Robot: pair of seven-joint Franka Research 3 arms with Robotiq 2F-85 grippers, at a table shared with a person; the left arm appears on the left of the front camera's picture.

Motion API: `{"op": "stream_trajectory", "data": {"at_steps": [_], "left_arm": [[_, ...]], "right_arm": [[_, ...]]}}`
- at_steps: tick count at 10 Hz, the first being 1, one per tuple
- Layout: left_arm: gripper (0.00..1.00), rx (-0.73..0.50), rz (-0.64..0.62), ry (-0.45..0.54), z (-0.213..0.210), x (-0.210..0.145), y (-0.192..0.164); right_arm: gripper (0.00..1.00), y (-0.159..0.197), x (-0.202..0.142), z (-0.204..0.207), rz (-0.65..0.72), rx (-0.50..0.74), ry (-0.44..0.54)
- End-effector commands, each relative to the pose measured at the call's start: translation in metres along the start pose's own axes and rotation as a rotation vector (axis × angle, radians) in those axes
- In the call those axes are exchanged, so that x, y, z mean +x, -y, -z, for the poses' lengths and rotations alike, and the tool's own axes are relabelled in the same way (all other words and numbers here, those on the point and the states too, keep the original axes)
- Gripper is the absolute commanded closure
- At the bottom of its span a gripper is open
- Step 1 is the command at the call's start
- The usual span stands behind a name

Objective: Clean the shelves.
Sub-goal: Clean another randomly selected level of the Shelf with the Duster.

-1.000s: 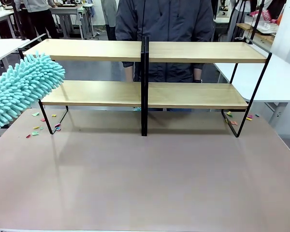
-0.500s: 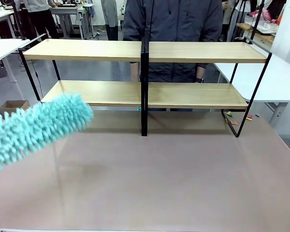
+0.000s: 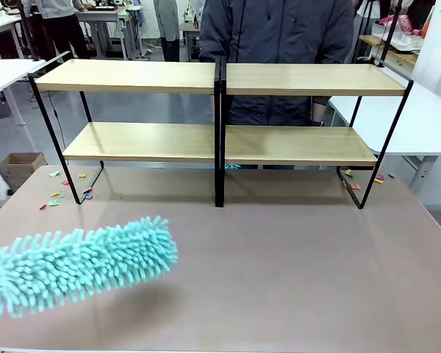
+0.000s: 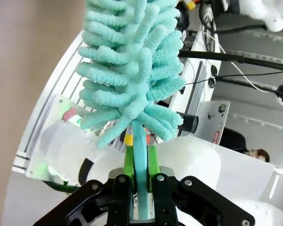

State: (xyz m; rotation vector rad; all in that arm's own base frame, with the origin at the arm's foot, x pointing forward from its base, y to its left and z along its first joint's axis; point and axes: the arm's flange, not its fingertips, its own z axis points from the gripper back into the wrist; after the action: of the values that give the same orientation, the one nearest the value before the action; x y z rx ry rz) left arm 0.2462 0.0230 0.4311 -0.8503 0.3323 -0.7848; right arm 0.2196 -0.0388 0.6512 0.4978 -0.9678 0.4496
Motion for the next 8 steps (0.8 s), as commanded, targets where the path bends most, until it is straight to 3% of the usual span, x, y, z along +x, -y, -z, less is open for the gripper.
{"op": "stream_trajectory", "data": {"at_steps": [1, 2, 4, 8], "left_arm": [[0.87, 0.022, 0.008, -0.025, 0.003, 0.029, -0.012], [0.87, 0.008, -0.004, -0.007, 0.007, 0.046, -0.018], [0.87, 0.097, -0.13, 0.149, 0.015, 0.082, -0.034], [0.87, 0.268, -0.327, 0.386, 0.017, 0.116, -0.066]], "right_arm": [[0.0, 0.0, 0.0, 0.0, -0.003, 0.014, 0.007], [0.0, 0.0, 0.0, 0.0, -0.003, 0.014, 0.007], [0.0, 0.0, 0.0, 0.0, -0.003, 0.014, 0.007], [0.0, 0.0, 0.0, 0.0, -0.003, 0.014, 0.007]]}}
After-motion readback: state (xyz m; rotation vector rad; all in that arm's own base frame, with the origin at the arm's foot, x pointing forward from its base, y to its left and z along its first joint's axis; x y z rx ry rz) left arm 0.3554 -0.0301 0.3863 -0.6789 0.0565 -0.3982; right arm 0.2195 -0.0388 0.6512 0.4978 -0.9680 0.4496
